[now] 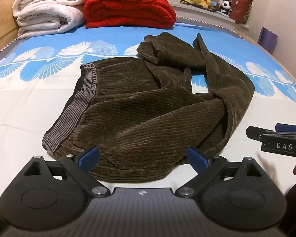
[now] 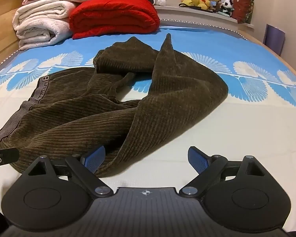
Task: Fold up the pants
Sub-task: 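Move the left gripper toward the grey waistband of the brown pants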
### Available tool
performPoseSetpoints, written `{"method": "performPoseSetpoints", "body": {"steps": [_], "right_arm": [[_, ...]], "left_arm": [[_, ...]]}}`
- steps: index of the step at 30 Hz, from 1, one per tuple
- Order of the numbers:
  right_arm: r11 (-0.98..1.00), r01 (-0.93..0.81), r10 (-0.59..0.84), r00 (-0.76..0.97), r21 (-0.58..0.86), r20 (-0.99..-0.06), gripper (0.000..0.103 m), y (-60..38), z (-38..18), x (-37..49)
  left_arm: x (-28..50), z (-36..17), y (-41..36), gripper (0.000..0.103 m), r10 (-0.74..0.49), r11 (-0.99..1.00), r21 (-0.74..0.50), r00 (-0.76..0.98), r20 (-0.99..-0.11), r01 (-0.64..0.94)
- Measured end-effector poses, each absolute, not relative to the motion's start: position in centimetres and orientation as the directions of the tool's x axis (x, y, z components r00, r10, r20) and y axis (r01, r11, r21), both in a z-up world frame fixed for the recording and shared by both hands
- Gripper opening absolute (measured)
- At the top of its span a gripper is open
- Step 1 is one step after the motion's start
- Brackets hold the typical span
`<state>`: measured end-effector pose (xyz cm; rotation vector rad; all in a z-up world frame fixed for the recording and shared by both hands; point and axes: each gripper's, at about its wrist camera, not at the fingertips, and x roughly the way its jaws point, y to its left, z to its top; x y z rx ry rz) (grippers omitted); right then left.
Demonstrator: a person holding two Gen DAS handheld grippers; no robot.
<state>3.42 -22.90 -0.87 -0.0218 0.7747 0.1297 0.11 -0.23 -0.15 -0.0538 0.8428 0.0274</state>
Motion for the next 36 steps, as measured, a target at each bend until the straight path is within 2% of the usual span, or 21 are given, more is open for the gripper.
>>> {"method": "performPoseSetpoints", "body": {"steps": [29,32,34,35,36], "right_arm": [[0.991,-0.128,0.109,0.709,0.024,-0.697,0.092,-22.6,-1.0,3.5],[0.992,-0.127,0.108,0.711,0.024,-0.695,0.092,-22.8,-1.2,3.6],[0.992,-0.125,0.103,0.717,0.018,-0.689,0.092,-22.7,-1.0,3.2],[0.992,-0.122,0.103,0.72,0.021,-0.686,0.091,-22.8,-1.0,3.2],[0.993,-0.119,0.098,0.731,0.015,-0.675,0.089,-22.9,-0.7,3.2]], "left_arm": [[0.0,0.0,-0.1,0.096,0.014,0.998,-0.026,0.672,-0.741,-0.05],[0.1,0.1,-0.3,0.073,0.024,0.999,-0.006,0.67,-0.742,-0.043],[0.0,0.6,-0.1,0.049,0.002,0.999,-0.021,0.678,-0.735,-0.025],[0.2,1.0,0.1,0.044,-0.013,1.0,-0.028,0.678,-0.735,-0.01],[0.6,1.6,0.3,0.034,-0.023,1.0,-0.019,0.678,-0.735,0.013]]}}
